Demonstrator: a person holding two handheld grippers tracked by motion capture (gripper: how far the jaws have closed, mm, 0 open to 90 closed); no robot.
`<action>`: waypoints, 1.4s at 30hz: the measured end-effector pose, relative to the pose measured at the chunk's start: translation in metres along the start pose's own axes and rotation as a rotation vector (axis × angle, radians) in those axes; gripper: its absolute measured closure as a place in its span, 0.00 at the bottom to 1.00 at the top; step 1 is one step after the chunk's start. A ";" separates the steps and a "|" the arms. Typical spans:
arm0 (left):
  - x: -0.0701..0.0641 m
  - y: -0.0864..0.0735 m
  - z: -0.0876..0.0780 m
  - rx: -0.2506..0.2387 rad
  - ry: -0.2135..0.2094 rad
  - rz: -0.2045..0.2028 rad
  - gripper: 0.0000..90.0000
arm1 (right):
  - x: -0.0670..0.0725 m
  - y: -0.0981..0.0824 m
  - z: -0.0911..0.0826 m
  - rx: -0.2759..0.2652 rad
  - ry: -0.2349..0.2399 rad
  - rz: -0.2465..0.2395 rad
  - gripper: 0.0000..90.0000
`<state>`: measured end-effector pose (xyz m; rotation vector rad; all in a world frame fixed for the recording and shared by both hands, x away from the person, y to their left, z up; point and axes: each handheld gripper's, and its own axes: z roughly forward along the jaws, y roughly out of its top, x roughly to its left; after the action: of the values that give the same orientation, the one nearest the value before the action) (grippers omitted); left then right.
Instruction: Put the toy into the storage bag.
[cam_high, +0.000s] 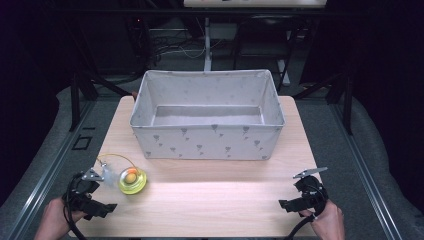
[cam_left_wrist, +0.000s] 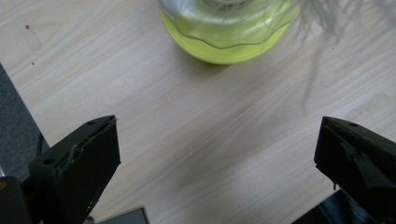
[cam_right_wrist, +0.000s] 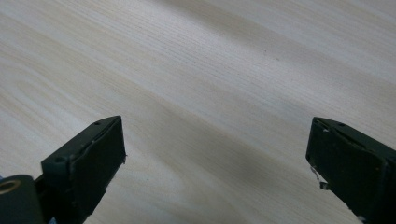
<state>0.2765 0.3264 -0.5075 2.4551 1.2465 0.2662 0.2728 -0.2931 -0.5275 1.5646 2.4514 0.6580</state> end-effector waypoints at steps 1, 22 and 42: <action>0.000 0.000 0.000 0.004 -0.007 0.000 0.00 | 0.000 0.000 0.000 0.004 0.004 0.002 0.04; -0.007 0.016 -0.030 -0.009 -0.061 0.036 0.01 | 0.010 0.004 0.003 0.030 -0.004 -0.020 0.01; 0.003 0.051 -0.070 -0.037 -0.050 0.121 0.00 | 0.018 0.004 0.003 0.036 -0.019 -0.051 0.01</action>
<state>0.2927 0.3184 -0.4224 2.4935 1.0645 0.2564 0.2696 -0.2750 -0.5263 1.5084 2.4937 0.5917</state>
